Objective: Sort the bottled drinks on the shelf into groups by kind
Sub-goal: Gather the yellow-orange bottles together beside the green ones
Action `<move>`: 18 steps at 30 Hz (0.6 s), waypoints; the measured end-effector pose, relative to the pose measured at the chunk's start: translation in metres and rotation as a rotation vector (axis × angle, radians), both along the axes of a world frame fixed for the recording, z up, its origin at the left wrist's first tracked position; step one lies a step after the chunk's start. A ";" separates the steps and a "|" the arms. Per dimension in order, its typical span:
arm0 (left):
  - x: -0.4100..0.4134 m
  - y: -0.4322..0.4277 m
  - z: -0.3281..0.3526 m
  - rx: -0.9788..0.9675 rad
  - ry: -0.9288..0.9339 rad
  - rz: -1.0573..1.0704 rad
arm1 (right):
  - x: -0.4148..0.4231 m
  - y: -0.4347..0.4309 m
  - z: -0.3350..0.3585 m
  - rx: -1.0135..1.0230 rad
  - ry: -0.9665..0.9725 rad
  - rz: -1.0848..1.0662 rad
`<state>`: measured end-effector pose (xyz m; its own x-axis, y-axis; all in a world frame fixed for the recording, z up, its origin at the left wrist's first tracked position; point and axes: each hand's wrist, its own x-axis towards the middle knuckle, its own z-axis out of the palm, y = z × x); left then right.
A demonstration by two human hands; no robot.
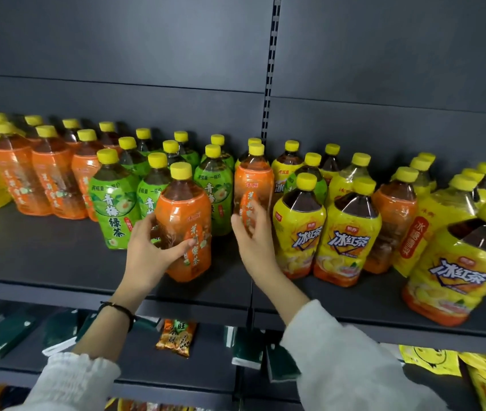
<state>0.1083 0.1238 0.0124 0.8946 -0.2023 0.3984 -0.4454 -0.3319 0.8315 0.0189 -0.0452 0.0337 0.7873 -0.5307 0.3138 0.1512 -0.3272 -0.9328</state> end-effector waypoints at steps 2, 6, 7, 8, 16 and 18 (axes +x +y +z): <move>0.000 0.001 0.001 -0.011 -0.004 -0.021 | 0.025 -0.004 0.009 0.066 -0.001 -0.114; 0.003 0.003 0.001 -0.042 0.013 -0.080 | 0.054 -0.027 0.014 0.167 0.026 -0.223; 0.004 0.005 0.001 -0.045 0.015 -0.091 | 0.058 -0.031 0.014 0.173 0.036 -0.232; 0.006 0.006 0.002 -0.044 0.023 -0.100 | 0.063 -0.035 0.013 0.191 0.049 -0.237; 0.017 0.017 0.001 -0.049 0.082 -0.179 | 0.074 -0.049 0.013 0.228 0.111 -0.261; 0.017 0.017 0.001 -0.058 0.089 -0.189 | 0.074 -0.047 0.008 0.245 0.094 -0.271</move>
<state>0.1251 0.1408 0.0130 0.8752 -0.3486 0.3355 -0.4192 -0.2003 0.8855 0.0932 -0.0917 0.0422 0.6272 -0.7742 0.0851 -0.0004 -0.1095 -0.9940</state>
